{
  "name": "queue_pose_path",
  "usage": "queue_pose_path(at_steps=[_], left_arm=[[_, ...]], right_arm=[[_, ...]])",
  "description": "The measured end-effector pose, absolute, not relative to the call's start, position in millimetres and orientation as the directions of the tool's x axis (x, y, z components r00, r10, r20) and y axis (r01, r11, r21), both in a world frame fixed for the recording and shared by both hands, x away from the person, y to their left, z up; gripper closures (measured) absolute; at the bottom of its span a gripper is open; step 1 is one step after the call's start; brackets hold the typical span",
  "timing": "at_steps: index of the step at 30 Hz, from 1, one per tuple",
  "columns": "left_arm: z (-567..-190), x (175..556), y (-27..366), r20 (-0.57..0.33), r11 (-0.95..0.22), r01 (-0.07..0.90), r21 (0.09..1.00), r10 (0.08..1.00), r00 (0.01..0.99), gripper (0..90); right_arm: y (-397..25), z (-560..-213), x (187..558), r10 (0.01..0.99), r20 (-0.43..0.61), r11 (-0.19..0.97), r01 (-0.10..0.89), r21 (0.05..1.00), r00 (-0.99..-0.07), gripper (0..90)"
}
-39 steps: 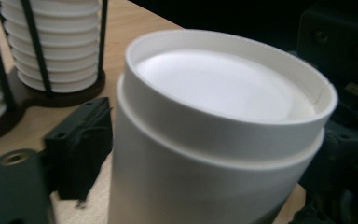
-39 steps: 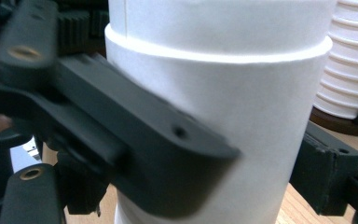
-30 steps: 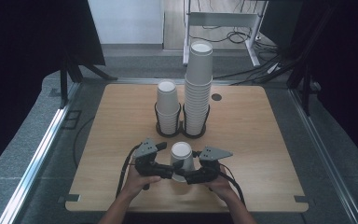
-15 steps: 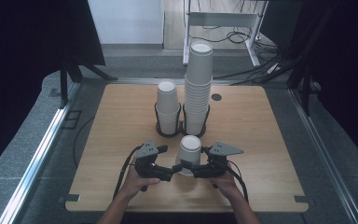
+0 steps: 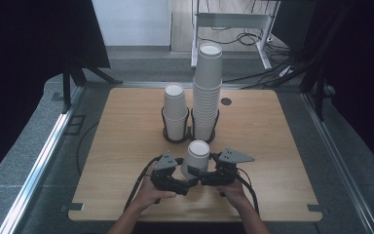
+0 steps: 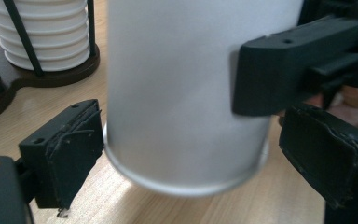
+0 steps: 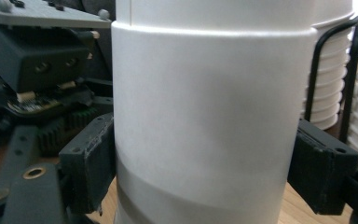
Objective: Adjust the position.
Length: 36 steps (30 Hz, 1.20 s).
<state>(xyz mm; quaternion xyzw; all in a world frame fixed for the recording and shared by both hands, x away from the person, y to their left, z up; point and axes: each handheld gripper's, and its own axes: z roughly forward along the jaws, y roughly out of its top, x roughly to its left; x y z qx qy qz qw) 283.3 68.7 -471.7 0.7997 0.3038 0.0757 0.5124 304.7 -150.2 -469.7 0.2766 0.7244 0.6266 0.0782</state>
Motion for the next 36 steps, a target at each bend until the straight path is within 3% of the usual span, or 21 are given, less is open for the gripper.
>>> queue_pose_path(at_steps=[13, 36], left_arm=[[-480.0, 283.8, 66.5, -0.179, -0.279, 0.4, 0.873, 0.581, 0.794, 10.3], [-480.7, 277.0, 62.7, 0.019, -0.393, 0.295, 0.871, 0.626, 0.78, 12.9]], right_arm=[[-139.8, -474.1, 301.3, 0.491, 0.219, 0.087, 0.298, 0.95, -0.843, 16.7], [-144.6, -474.2, 305.6, 0.486, 0.238, 0.101, 0.325, 0.94, -0.841, 13.1]])
